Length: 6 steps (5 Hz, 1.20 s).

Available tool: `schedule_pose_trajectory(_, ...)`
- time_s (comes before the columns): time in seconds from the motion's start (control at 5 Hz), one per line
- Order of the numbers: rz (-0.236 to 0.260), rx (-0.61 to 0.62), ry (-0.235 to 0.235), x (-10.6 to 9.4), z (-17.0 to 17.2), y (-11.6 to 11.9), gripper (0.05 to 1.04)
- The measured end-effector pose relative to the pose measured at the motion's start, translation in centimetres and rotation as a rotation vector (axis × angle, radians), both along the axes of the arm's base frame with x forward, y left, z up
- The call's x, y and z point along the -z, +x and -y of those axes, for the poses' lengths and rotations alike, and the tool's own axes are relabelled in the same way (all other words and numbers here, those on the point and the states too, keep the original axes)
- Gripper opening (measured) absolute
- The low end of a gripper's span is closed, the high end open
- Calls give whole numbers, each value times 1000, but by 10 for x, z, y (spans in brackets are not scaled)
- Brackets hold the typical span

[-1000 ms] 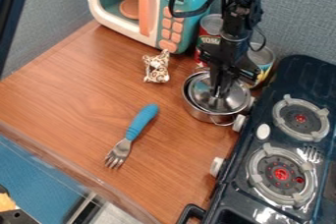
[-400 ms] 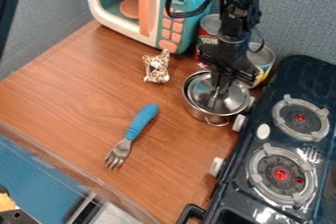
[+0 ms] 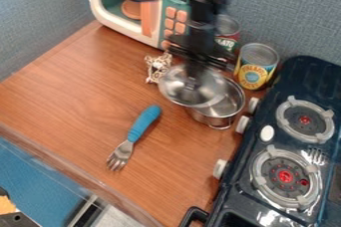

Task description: Lift the lid of the silverware and place it to the left of the table

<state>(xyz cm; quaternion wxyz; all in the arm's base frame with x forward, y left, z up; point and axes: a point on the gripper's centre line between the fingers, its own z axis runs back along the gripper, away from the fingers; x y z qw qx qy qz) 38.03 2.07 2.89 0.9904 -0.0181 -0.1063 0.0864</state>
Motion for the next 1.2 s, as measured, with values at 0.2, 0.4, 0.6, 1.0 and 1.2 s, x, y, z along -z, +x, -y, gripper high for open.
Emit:
schedule_pose_trajectory(0.2,-15,-151,-41,-1,-40,-7,51)
schedule_pose_trajectory(0.4,-3,-299,-47,-4,-88,-3,51)
schedule_pose_trajectory(0.6,-47,-426,-21,12,-139,3,51)
schedule_pose_trajectory(1.0,-113,-546,-45,40,-195,6,51)
schedule_pose_trajectory(1.2,-139,-562,-32,51,-203,11,51)
